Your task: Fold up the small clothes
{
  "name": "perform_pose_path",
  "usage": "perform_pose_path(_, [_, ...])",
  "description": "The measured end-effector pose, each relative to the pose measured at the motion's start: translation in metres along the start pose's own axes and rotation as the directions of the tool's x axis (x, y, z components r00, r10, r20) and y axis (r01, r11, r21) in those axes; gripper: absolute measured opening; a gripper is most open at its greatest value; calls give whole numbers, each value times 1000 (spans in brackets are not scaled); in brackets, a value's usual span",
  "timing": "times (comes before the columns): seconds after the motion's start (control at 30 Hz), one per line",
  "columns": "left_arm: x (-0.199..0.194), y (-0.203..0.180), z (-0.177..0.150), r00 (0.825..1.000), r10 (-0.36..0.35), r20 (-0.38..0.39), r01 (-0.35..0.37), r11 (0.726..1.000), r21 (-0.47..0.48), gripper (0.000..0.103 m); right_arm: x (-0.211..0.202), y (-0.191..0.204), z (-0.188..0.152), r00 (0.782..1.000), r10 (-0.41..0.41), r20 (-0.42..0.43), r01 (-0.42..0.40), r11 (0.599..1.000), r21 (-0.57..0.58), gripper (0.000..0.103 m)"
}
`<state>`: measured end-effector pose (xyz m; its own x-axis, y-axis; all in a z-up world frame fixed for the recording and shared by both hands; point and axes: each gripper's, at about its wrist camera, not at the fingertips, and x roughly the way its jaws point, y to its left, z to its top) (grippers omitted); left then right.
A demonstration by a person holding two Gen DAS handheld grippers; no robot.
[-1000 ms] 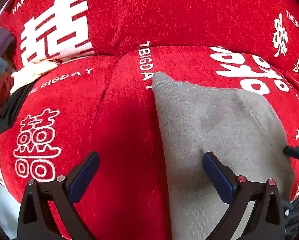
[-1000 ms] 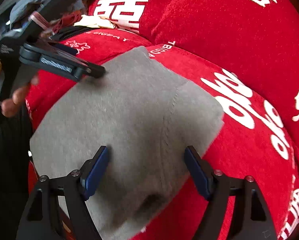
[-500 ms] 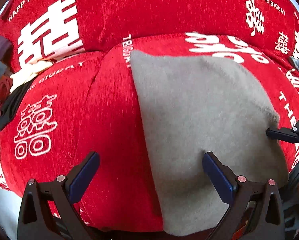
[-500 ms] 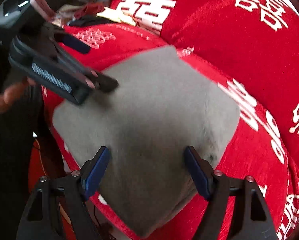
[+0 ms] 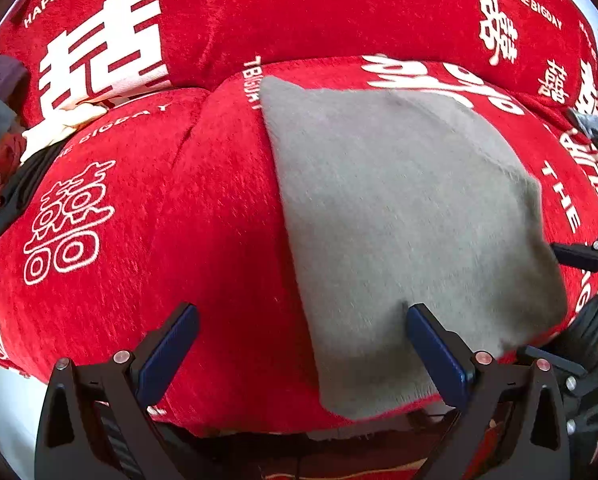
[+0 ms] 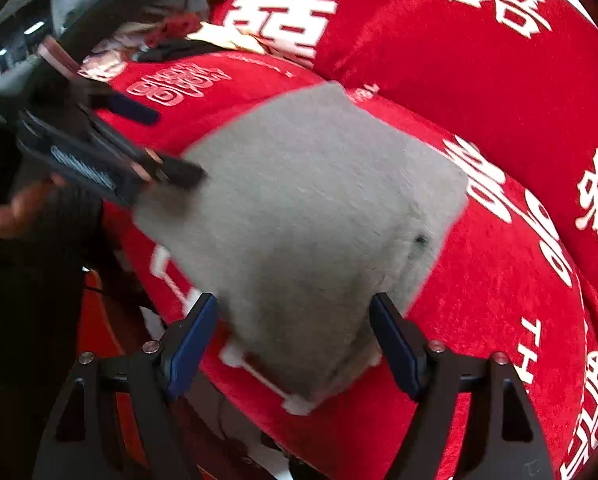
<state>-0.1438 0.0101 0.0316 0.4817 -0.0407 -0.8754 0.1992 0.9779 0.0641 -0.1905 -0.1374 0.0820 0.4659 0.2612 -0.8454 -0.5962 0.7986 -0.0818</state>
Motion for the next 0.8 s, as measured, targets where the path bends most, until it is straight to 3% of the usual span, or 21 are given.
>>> perform_pose_path(0.17, [14, 2, -5, 999, 7, -42, -8, 1000, -27, 103, 10, 20, 2, 1000, 1, -11, -2, 999, -41, 81])
perform_pose_path(0.33, [19, 6, -9, 998, 3, -64, -6, 999, -42, 103, 36, 6, -11, 989, -60, -137, 60, 998, -8, 80])
perform_pose_path(0.47, [9, 4, -9, 999, 36, -34, -36, 999, -3, 103, 7, -10, -2, 995, -67, -78, 69, 997, 24, 81])
perform_pose_path(0.57, [11, 5, -6, 999, 36, -38, -36, 999, -1, 103, -12, -33, 21, 998, -53, 15, 51, 994, 97, 81])
perform_pose_path(0.7, [14, 7, -4, 998, 25, -50, -26, 999, -19, 103, 4, -51, 52, 999, -4, 40, -3, 986, 165, 81])
perform_pose_path(0.8, [13, 8, -2, 998, 31, -50, -31, 999, -8, 103, 34, -60, 67, 998, 66, 0, -65, 978, 201, 81])
